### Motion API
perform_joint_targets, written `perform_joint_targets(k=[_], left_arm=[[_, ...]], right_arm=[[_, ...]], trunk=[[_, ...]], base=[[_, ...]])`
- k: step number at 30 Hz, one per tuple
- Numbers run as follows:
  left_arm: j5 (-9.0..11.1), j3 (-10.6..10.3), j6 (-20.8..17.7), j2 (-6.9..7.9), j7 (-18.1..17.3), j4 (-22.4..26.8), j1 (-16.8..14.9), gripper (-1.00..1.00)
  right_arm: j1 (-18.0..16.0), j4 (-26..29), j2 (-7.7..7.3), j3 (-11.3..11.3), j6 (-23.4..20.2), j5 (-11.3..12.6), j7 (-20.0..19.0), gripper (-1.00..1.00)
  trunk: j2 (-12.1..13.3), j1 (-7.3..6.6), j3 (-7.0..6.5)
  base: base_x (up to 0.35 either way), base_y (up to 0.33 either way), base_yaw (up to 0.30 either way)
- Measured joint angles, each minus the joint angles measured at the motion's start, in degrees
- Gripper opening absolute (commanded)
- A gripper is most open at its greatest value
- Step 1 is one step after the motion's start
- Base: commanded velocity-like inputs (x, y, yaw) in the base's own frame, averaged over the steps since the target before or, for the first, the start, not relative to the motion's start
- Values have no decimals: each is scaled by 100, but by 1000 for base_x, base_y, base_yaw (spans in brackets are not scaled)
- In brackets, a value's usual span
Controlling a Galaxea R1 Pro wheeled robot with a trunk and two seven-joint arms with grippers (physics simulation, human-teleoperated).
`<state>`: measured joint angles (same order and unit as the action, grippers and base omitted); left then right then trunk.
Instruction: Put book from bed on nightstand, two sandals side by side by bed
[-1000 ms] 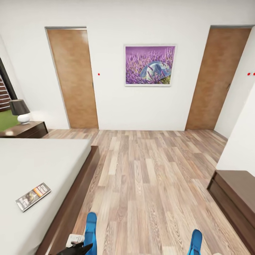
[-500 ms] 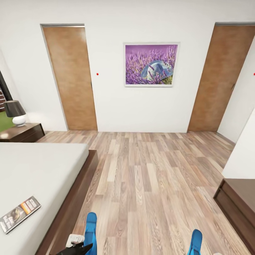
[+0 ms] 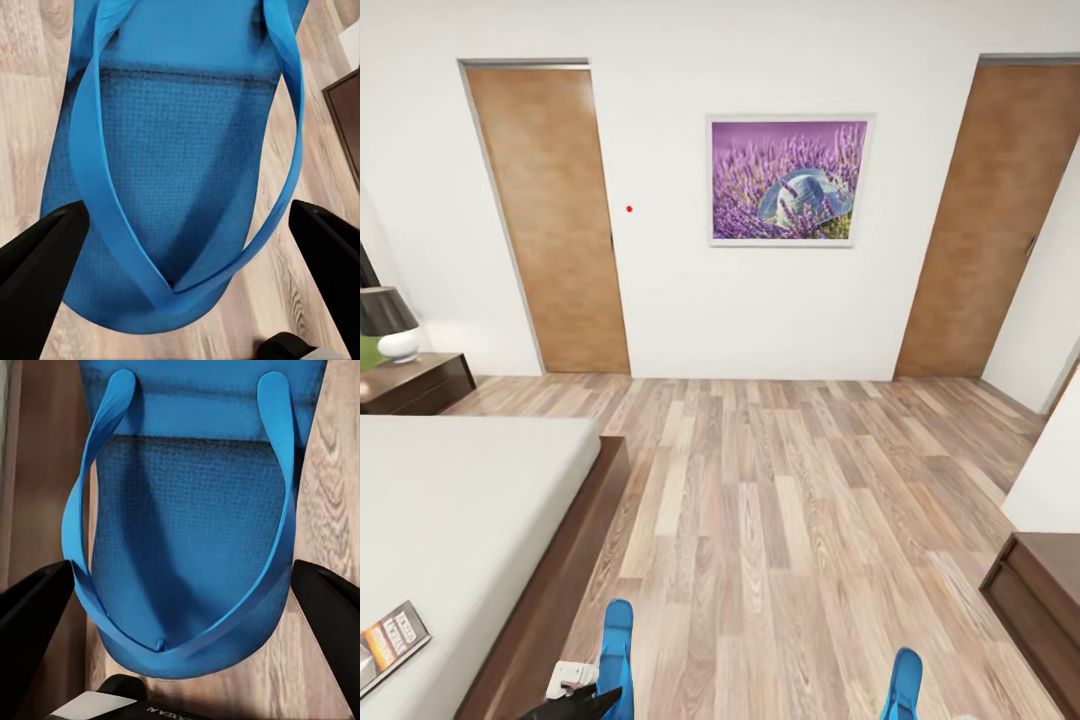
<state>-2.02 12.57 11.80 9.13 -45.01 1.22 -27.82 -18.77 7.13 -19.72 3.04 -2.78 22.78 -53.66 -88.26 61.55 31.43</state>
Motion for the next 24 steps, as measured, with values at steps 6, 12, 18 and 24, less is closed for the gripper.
perform_joint_targets(k=[6,12,18,24], left_arm=[[3,1,0,0,-1,-3,0,-100],[7,1,0,-1,7,-3,0,-100],[7,-3,0,-2,7,-4,14,-100],[8,0,0,-7,7,-4,51,-100]], right_arm=[[0,0,3,0,1,0,1,-100],[0,0,3,0,3,0,1,-100],[0,0,3,1,2,0,1,-100],[0,0,3,0,1,0,1,-100]], trunk=[[0,0,0],[0,0,0],[0,0,0],[0,0,0]], base=[[318,-135,0],[318,-131,0],[318,-83,0],[318,-76,0]])
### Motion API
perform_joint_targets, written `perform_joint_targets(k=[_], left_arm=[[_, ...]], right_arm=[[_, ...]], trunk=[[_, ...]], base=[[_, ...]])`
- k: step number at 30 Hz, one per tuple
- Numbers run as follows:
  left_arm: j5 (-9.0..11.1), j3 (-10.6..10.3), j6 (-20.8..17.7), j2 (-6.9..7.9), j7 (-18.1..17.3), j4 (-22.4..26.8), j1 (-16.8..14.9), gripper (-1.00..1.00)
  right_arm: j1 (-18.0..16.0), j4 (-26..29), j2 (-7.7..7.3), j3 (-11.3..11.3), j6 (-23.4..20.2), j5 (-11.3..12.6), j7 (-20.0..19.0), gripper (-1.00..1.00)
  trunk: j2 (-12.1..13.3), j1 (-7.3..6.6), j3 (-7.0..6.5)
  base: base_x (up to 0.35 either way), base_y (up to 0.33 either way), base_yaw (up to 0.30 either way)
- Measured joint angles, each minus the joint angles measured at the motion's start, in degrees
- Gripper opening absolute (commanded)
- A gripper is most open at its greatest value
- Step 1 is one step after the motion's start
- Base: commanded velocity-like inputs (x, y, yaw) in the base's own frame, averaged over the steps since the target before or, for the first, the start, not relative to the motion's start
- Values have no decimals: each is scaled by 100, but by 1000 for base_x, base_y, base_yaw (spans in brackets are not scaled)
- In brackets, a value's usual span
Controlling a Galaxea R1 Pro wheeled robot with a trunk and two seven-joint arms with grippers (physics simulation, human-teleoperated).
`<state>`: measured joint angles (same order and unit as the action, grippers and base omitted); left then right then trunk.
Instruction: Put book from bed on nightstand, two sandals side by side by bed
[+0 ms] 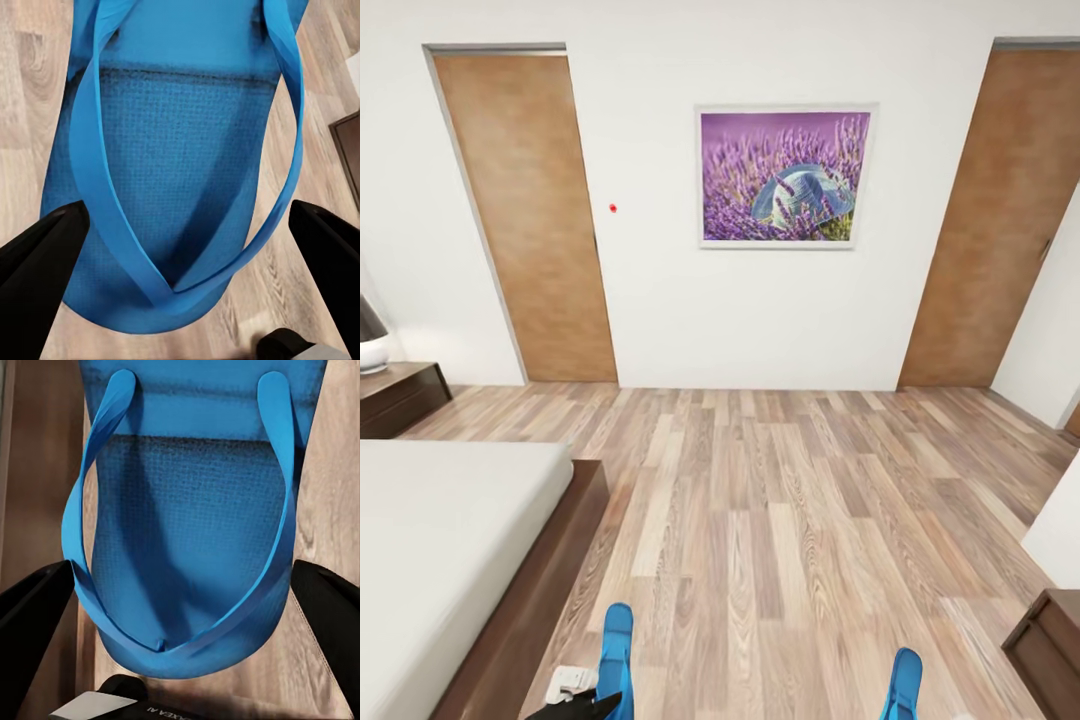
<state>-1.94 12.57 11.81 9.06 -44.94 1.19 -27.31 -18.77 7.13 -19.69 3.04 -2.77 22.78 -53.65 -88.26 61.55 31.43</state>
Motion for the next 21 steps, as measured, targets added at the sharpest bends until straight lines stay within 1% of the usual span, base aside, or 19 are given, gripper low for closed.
perform_joint_targets(k=[6,21], left_arm=[[0,1,0,-26,0,0,2,-100],[1,2,0,-36,0,0,2,-100]], right_arm=[[0,0,0,0,0,0,0,-100],[0,0,0,0,3,0,0,-100]], trunk=[[0,0,0],[0,0,0]], base=[[318,-76,0],[318,-76,0]])
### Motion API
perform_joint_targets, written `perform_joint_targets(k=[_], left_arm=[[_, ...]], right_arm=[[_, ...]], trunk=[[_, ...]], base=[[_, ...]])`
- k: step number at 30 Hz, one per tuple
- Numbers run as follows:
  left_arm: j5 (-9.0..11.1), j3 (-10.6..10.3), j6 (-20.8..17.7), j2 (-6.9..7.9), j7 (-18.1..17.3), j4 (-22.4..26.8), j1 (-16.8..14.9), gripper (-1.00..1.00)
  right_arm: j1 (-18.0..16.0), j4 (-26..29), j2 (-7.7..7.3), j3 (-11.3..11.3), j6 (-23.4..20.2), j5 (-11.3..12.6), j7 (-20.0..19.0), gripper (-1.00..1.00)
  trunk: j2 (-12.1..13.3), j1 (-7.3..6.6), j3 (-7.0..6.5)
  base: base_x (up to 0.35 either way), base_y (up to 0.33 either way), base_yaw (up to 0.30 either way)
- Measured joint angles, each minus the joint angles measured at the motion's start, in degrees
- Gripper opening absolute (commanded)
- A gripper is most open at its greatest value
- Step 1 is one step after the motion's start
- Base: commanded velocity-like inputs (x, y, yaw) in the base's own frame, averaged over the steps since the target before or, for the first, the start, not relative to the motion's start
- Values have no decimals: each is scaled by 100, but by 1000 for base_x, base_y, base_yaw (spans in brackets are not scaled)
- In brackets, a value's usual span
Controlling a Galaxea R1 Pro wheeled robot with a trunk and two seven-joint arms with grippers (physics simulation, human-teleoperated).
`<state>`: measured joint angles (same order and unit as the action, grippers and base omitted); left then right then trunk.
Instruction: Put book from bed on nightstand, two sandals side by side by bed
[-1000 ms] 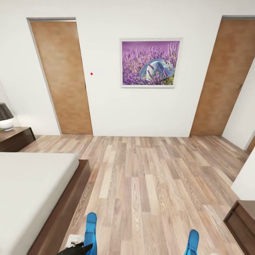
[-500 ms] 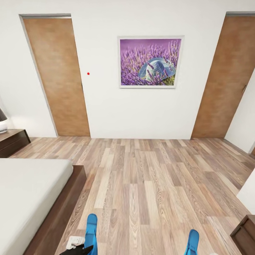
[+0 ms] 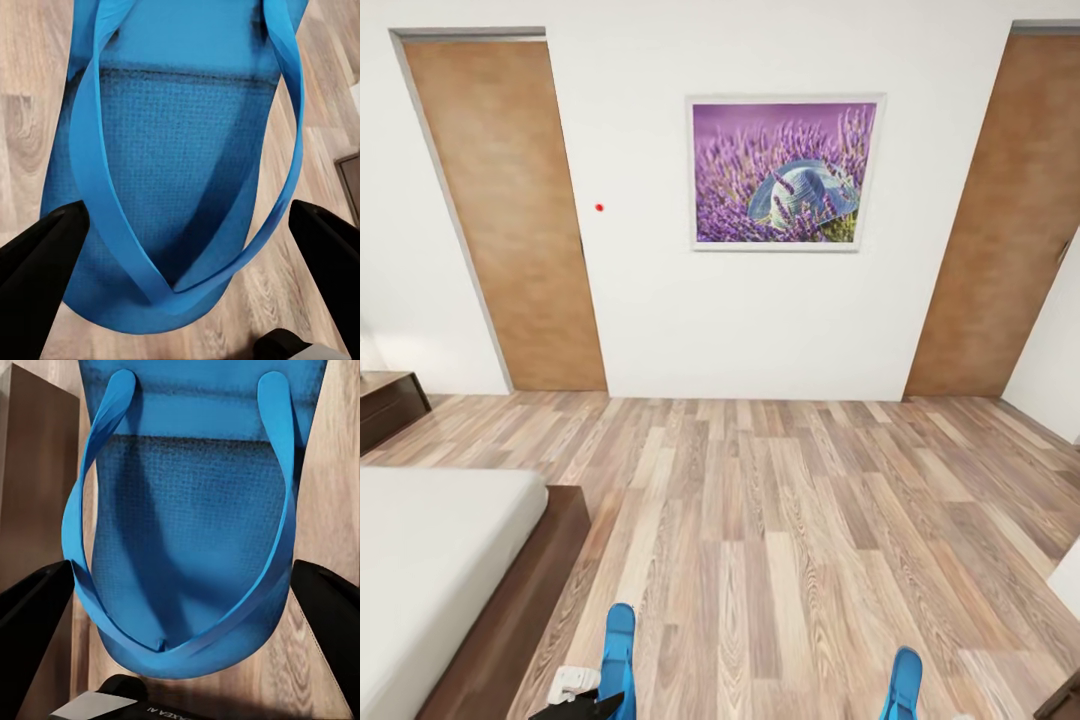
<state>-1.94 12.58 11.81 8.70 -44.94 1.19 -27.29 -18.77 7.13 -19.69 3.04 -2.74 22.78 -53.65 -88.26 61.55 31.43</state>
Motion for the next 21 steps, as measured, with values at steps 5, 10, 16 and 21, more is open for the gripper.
perform_joint_targets(k=[5,10,16,21], left_arm=[[0,0,0,-1,0,0,0,-100],[0,0,0,-1,0,0,0,-100],[0,0,0,-1,0,0,0,-100],[0,1,0,2,0,0,0,-100]], right_arm=[[0,0,0,0,-3,0,0,-100],[0,0,0,0,-3,0,0,-100],[0,0,8,-1,-3,0,0,-100],[0,0,32,-1,2,0,6,-100]], trunk=[[0,0,0],[0,0,0],[0,0,0],[0,0,0]], base=[[318,-79,0],[318,-87,0],[318,-88,0],[318,-88,0]])
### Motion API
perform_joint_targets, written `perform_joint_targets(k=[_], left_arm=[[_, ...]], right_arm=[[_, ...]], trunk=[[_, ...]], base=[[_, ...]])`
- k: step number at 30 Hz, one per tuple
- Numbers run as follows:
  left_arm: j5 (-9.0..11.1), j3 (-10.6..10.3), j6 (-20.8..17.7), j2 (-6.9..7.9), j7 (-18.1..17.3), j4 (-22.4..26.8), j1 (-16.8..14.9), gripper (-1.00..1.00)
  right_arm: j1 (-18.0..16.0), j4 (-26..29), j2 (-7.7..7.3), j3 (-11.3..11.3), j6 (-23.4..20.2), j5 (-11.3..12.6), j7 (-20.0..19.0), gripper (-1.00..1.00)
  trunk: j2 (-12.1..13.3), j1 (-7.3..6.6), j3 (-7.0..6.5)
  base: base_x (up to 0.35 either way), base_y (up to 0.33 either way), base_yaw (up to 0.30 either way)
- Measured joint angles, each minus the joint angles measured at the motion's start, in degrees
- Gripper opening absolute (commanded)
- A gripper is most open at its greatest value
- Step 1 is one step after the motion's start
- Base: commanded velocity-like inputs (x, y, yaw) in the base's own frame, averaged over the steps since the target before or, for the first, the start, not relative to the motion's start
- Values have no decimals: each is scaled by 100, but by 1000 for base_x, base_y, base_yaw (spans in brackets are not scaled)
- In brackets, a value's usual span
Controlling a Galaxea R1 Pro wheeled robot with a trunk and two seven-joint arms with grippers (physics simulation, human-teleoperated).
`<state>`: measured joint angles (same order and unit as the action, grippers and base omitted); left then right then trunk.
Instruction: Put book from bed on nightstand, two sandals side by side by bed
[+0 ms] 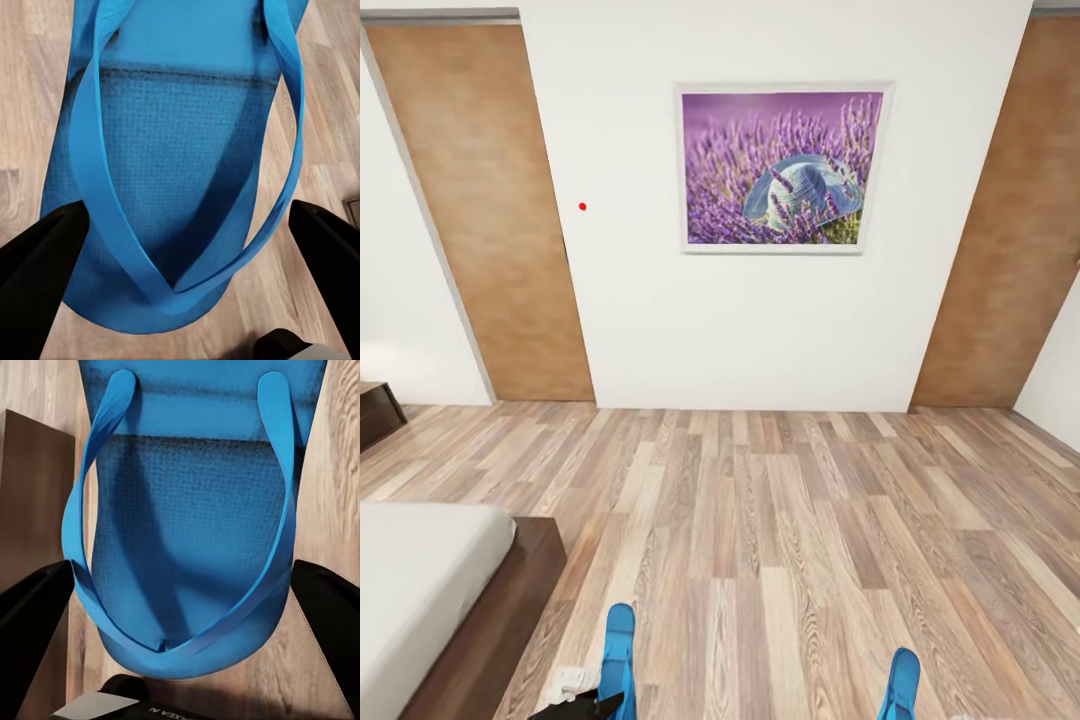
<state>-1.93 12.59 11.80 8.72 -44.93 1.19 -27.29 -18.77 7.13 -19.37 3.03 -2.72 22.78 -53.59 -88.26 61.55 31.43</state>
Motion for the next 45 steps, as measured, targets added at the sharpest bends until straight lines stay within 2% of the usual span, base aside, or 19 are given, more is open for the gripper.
perform_joint_targets(k=[18,45], left_arm=[[0,-2,0,-3,0,0,0,-100],[0,-1,0,-3,0,0,0,-100]], right_arm=[[0,0,21,1,1,0,3,-100],[0,0,21,1,2,0,3,-100]], trunk=[[0,0,0],[0,0,0]], base=[[318,-84,0],[328,-2,0]])
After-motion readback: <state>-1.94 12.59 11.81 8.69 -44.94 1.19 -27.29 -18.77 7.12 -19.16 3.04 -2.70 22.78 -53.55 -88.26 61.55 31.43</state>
